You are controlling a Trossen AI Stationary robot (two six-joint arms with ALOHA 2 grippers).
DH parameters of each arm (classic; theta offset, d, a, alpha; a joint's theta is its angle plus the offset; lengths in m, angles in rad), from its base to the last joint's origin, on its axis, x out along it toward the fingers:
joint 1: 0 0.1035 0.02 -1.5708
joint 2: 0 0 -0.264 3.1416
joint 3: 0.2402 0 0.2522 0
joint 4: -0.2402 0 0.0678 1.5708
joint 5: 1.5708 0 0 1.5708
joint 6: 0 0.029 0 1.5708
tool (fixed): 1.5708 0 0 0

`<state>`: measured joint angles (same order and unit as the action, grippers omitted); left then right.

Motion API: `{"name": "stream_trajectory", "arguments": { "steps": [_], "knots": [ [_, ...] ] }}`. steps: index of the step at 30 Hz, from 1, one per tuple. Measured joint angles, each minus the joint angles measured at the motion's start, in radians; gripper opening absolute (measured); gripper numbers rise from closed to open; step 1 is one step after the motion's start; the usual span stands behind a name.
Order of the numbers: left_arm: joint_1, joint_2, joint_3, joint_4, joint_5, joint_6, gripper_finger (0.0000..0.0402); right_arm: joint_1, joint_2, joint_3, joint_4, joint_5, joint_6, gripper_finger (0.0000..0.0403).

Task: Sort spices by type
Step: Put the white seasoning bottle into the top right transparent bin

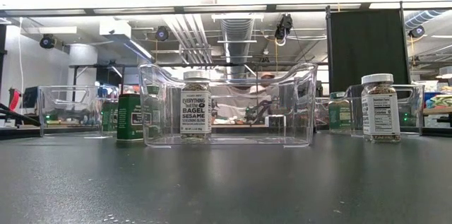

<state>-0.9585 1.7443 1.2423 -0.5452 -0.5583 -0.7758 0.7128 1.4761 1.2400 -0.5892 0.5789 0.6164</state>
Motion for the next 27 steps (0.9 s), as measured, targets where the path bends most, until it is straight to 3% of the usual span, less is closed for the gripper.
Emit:
{"name": "stream_trajectory", "arguments": {
  "steps": [17, 27],
  "knots": [
    [0.023, 0.032, -0.023, 0.007, 0.008, -0.015, 0.0328, 0.000, 0.000, -0.001, 0.001, 0.000, -0.013, 0.0009],
    [0.023, 0.031, -0.023, 0.026, 0.009, 0.000, 0.0249, 0.000, 0.000, -0.002, 0.001, 0.000, -0.027, 0.0009]
  ]
}}
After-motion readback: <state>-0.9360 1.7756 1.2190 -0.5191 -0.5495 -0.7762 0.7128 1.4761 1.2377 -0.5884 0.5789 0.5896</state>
